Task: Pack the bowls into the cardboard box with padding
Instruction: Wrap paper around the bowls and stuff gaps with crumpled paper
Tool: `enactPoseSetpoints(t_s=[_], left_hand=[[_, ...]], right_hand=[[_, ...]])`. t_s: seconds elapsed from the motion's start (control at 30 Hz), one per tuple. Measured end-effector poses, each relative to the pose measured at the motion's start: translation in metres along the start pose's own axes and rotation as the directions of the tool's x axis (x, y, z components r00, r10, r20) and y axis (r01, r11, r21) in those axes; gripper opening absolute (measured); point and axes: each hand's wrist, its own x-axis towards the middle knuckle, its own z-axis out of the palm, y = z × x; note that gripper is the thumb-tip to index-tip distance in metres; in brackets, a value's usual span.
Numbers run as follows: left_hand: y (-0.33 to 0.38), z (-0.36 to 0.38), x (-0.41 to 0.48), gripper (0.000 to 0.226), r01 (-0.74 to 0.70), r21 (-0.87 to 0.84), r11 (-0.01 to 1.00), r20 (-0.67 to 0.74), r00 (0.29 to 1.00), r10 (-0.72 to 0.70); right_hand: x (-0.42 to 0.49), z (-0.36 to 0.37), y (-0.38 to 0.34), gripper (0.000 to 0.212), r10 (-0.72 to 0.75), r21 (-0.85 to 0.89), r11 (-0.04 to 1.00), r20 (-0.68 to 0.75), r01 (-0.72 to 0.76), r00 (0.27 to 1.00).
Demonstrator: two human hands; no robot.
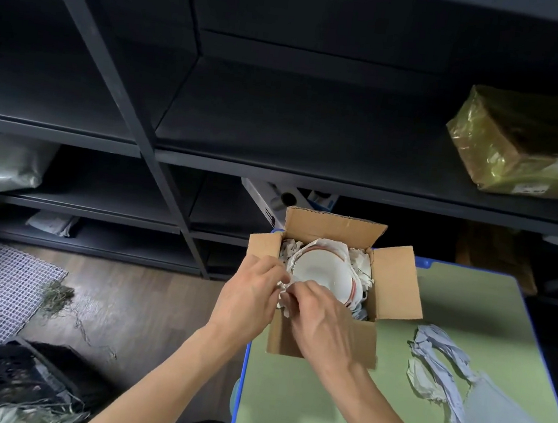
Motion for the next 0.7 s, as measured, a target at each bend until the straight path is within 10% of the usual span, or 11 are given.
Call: enactPoseSetpoints(t_s=[0.7], left_hand=[[0.000, 0.000, -0.014, 0.004, -0.011, -0.007, 1.000, -0.053, 0.999, 0.010]], right_hand=[[-0.012, 0.004, 0.016, 0.017, -0.029, 0.168, 0.985, -0.098, 0.046, 0.995]])
